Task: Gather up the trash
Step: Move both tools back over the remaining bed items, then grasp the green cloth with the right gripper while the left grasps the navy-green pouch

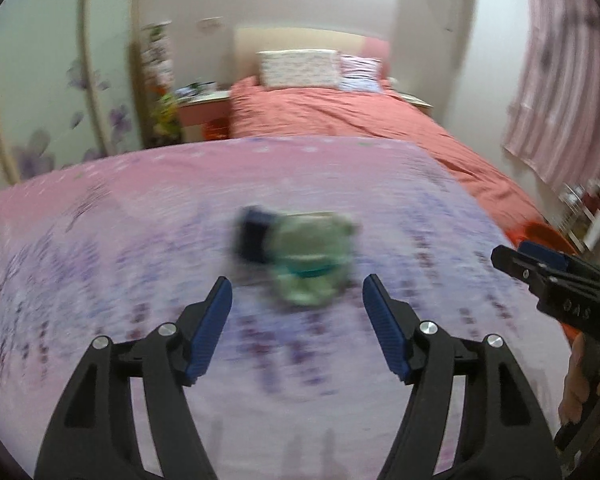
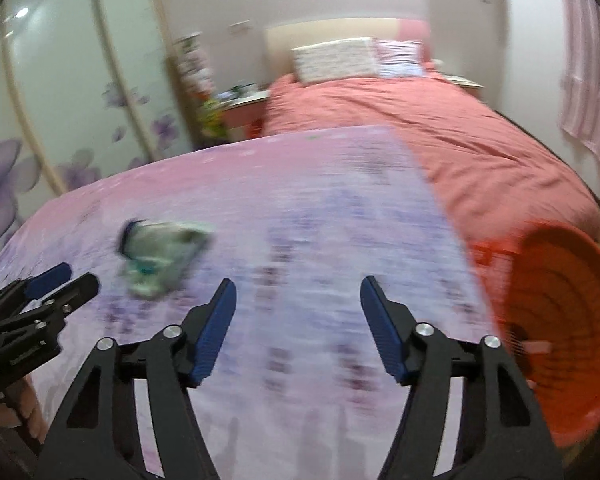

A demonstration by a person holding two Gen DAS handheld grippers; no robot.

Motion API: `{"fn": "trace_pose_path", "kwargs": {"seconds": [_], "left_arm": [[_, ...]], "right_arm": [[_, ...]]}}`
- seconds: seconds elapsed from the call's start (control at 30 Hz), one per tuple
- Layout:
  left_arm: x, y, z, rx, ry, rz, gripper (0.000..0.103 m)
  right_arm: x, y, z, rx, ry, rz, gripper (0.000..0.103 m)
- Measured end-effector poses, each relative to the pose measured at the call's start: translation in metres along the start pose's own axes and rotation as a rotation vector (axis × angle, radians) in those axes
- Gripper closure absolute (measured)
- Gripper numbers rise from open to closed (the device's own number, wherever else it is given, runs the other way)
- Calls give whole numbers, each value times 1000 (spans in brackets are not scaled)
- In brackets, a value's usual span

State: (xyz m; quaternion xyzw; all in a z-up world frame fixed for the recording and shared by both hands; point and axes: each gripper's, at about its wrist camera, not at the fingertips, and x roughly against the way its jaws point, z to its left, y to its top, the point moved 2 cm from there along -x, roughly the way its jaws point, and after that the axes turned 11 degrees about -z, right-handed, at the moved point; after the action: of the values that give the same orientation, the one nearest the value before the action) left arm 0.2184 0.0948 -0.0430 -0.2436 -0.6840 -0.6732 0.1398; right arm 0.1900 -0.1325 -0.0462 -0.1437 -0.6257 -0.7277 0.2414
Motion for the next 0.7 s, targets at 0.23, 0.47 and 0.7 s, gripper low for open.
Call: {"fn": "trace_pose_path", "kwargs": {"seconds": [0.23,0.47,0.7], "left_arm": [[8,-7,66,71,86,-10,36],[5,-17,95,136,83,8,36],[0,-18,90,150,54,10,36]], "right_arm": [[-42,4,83,65,113,22,46],[-86,3,115,172,46,72,65],[-77,3,96,158,21,59,97]]}}
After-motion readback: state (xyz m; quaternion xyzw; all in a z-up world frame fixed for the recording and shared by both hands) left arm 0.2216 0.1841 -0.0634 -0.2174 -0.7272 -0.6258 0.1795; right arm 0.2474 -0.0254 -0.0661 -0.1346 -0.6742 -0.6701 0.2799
